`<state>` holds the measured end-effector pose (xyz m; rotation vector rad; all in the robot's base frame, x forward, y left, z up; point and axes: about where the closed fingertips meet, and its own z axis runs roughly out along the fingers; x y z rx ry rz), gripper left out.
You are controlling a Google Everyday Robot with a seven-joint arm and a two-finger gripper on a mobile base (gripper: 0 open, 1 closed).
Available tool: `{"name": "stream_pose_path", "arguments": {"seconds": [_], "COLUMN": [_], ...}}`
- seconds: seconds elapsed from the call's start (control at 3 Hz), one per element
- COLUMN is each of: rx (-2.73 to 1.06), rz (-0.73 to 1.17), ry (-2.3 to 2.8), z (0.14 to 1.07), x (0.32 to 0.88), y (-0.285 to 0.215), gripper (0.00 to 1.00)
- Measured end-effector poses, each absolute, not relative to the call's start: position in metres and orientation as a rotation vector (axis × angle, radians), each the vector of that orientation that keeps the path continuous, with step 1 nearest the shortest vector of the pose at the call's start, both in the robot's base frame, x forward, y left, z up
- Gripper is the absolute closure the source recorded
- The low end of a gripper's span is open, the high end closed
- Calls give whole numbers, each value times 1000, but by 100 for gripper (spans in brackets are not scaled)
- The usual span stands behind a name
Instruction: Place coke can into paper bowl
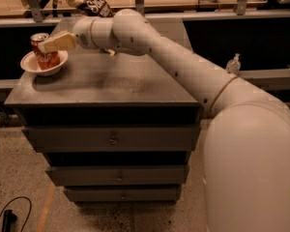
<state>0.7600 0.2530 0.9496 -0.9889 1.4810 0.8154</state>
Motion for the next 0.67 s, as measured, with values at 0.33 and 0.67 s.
{"name": "stream_pose_path", "arguments": {"seconds": [0.33,0.67], "rx": [-824,-776], "rz": [838,797], "ry": [1520,1554], "z": [978,967], "x": [745,751], "y": [189,143], "gripper": [0,0]}}
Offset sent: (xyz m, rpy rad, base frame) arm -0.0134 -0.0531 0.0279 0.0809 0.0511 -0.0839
